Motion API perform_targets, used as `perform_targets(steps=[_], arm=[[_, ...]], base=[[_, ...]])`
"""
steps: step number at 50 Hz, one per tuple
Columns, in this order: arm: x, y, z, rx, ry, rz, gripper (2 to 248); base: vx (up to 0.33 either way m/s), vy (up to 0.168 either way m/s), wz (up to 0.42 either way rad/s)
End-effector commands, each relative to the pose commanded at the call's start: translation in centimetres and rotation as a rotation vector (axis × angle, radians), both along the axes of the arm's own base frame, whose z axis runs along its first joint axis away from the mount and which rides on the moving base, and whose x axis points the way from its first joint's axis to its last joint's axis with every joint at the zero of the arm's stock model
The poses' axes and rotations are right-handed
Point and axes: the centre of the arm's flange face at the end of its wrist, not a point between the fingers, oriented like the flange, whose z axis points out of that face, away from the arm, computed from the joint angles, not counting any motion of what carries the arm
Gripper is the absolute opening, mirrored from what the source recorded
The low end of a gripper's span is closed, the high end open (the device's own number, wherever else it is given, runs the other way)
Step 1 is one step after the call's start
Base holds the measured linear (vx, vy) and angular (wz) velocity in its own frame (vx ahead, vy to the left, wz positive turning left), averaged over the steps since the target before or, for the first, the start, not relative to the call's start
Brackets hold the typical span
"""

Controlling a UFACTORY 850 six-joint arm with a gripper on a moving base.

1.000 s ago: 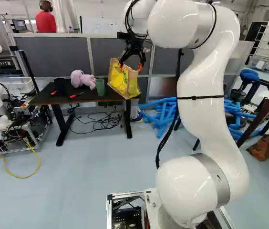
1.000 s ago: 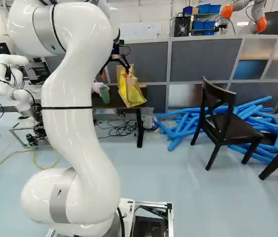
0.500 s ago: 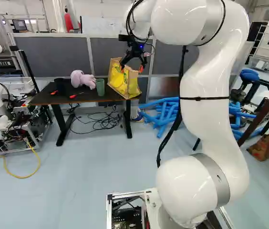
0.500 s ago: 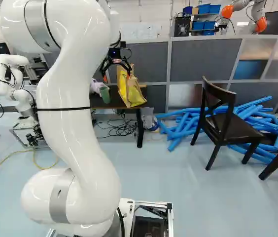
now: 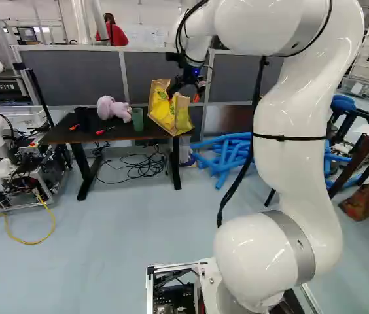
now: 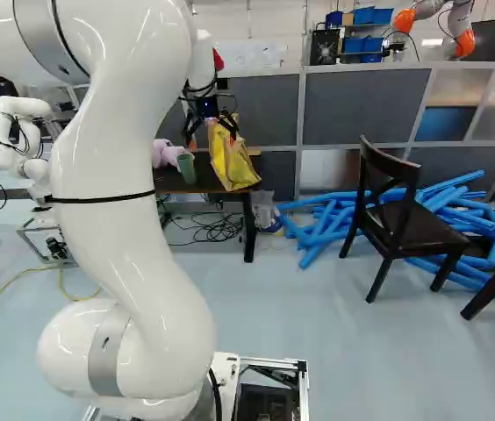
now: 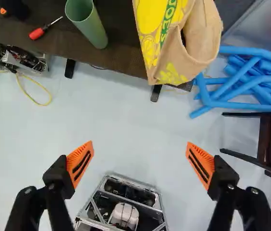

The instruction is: Pick up the bag on the ground and place it on the table

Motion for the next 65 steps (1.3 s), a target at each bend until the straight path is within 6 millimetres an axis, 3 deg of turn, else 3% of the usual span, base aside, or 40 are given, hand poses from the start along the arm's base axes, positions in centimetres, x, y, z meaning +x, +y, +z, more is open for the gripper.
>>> perform_targets(steps=[31,65], arm=[[-5.0,-1.8,-5.3,-0.003,-0.187,-0.095,247],[-14.1,-3.8,-12.3,0.013,-0.432,-0.186,247]], base=[[0.0,0.0,0.0],[0.0,0.0,0.0]])
